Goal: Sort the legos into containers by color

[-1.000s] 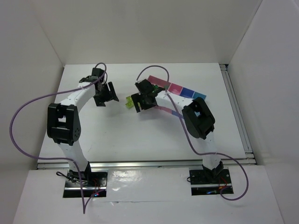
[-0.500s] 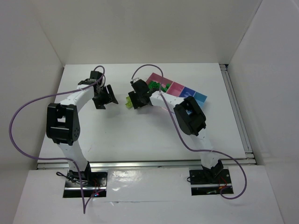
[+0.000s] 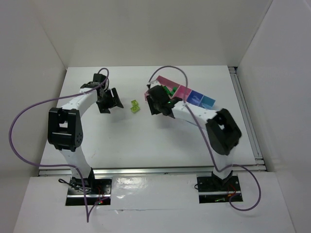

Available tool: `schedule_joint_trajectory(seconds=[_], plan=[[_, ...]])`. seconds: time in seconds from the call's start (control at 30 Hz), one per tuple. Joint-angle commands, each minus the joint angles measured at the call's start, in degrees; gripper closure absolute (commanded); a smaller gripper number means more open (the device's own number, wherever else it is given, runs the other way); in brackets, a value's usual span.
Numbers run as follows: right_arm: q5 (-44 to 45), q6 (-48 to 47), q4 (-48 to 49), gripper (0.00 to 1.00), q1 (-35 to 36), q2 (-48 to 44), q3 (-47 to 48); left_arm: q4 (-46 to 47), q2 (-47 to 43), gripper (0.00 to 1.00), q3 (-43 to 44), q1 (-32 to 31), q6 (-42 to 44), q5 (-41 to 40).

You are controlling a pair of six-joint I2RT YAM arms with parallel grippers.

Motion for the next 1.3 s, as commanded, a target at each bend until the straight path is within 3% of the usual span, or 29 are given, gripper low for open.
schedule_joint_trajectory(seconds=[0.0, 0.17, 0.37, 0.67, 0.87, 1.0, 1.07, 1.27], plan=[[5.2, 5.1, 3.4, 0.78, -3.8, -13.9, -6.3, 0.1, -2.6, 0.19, 0.3, -1.4, 2.6, -0.1], [6.6, 8.7, 0.0, 0.78, -11.6, -22.2, -12.5, 0.7, -2.6, 0.11, 0.8, -6.7, 5.9, -4.0], [4.7, 8.0, -1.3, 0.78, -18.2, -22.1, -11.7, 2.4, -0.8, 0.01, 3.2, -9.7, 10.5, -4.9], [1.6, 7.4, -4.0, 0.78, -24.0, -18.6, -10.4, 6.0, 1.0, 0.00, 2.5, -11.9, 15.5, -2.8], [0.6, 6.9, -4.0, 0.69, -25.2, -16.6, -11.5, 6.6, 3.0, 0.01, 3.1, -12.4, 16.9, -1.4], [-0.9, 6.9, -4.0, 0.38, -25.7, -15.3, -10.9, 5.9, 4.5, 0.00, 4.6, -13.6, 18.7, -1.9], [-2.1, 6.9, -4.0, 0.32, -25.7, -14.7, -10.3, 5.9, 5.0, 0.00, 5.1, -14.2, 19.3, -3.0], [-2.1, 6.9, -3.0, 0.30, -25.7, -17.0, -10.3, 5.4, 6.7, 0.02, 7.3, -15.3, 19.9, -6.5]])
